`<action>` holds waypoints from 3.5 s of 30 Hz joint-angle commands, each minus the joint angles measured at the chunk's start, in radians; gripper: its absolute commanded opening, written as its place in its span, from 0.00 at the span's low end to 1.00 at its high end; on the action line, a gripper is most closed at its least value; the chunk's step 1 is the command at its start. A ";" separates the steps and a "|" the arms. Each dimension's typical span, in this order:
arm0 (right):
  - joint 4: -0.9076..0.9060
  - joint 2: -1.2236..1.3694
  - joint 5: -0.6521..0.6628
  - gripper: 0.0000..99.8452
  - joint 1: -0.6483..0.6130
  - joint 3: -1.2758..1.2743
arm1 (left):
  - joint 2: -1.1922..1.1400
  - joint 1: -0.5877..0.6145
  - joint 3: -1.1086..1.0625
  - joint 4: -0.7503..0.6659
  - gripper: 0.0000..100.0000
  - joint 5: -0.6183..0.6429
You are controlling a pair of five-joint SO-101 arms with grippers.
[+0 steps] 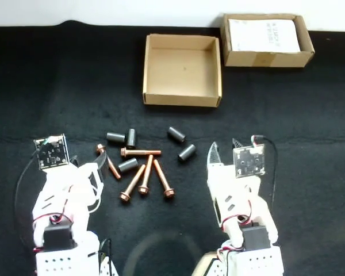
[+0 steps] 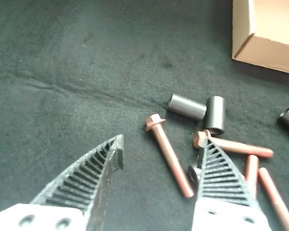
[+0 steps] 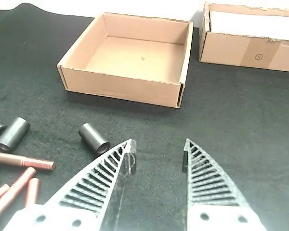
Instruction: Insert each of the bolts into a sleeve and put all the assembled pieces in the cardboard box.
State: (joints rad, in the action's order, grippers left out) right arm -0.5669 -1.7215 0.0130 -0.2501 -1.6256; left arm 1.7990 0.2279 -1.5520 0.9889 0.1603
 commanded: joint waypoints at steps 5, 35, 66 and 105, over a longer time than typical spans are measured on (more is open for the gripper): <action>-0.223 0.186 0.002 0.16 0.013 0.303 | -0.150 -0.058 0.260 0.150 0.26 0.005; -0.725 1.699 -0.641 0.16 -0.114 1.445 | -1.558 -0.120 1.081 0.687 0.26 0.123; -0.512 2.135 -0.736 0.16 -0.223 1.577 | -1.710 -0.117 1.079 0.678 0.26 0.130; -0.585 1.517 -0.465 0.01 -0.171 1.566 | -1.701 -0.125 1.299 0.727 0.25 0.149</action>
State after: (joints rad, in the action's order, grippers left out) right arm -1.1439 -0.0476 -0.4657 -0.4465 -0.0683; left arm 0.0913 0.1174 -0.3567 1.6932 0.2908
